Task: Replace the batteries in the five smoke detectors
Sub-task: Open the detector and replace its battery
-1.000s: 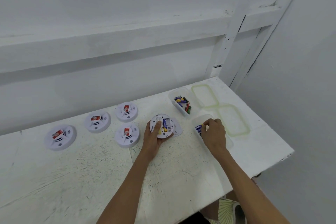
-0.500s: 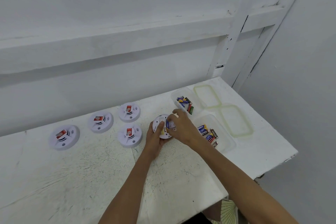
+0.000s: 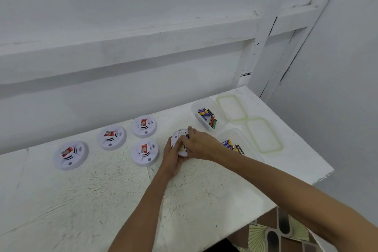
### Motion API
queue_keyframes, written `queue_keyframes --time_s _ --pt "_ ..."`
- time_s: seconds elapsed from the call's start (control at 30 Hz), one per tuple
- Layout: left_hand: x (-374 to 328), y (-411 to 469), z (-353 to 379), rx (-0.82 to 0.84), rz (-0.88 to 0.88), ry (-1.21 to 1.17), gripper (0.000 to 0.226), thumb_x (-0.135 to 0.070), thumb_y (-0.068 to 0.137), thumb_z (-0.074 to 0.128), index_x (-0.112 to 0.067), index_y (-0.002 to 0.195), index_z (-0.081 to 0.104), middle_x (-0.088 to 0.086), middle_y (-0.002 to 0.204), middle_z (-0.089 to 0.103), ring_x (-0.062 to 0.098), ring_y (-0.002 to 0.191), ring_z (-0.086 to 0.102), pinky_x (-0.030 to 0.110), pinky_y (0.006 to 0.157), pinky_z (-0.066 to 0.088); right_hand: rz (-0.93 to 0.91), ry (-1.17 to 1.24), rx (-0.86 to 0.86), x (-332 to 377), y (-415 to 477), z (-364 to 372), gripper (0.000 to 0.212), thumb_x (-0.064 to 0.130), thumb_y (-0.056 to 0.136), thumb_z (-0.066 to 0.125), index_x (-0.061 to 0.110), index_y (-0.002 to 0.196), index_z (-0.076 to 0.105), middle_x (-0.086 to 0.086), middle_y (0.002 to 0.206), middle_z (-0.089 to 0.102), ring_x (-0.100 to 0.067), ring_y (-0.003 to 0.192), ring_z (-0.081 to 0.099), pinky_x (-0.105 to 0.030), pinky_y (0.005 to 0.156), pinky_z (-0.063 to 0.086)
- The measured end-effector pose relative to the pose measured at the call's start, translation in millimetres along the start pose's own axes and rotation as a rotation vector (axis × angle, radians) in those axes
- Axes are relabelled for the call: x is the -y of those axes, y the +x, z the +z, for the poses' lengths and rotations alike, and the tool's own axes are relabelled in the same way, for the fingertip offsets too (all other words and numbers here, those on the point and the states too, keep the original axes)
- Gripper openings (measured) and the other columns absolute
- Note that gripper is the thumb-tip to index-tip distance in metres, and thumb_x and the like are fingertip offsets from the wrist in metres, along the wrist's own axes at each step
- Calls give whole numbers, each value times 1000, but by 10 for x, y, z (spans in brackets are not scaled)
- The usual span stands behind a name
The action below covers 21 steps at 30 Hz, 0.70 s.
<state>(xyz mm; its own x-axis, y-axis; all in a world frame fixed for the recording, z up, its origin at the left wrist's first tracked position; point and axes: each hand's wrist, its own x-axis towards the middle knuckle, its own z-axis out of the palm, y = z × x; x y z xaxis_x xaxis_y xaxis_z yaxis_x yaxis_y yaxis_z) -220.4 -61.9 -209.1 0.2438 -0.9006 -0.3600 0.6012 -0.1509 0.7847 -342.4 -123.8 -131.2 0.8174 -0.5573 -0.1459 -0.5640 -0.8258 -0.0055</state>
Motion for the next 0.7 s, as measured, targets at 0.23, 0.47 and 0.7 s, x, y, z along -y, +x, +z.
queue_keyframes --time_s 0.23,0.47,0.7 --pt "-20 -14 24 6 5 -13 33 -20 107 55 -14 138 60 14 129 72 33 116 71 50 82 64 -104 -117 -142 -97 -125 258 45 14 100 54 10 141 36 -44 146 32 -54 135 41 -51 72 61" --pt "16 16 15 3 11 -17 37 -21 106 57 -12 142 57 18 132 70 38 120 68 60 92 59 -161 -33 -201 -139 -151 323 45 22 100 52 14 140 35 -36 150 34 -54 139 35 -56 95 55" --pt "-23 8 32 -23 3 -64 38 -19 106 56 -7 143 55 21 133 69 37 119 68 47 83 65 -200 116 -261 -297 -170 291 23 23 102 53 15 123 55 -19 149 46 -39 139 44 -52 89 57"
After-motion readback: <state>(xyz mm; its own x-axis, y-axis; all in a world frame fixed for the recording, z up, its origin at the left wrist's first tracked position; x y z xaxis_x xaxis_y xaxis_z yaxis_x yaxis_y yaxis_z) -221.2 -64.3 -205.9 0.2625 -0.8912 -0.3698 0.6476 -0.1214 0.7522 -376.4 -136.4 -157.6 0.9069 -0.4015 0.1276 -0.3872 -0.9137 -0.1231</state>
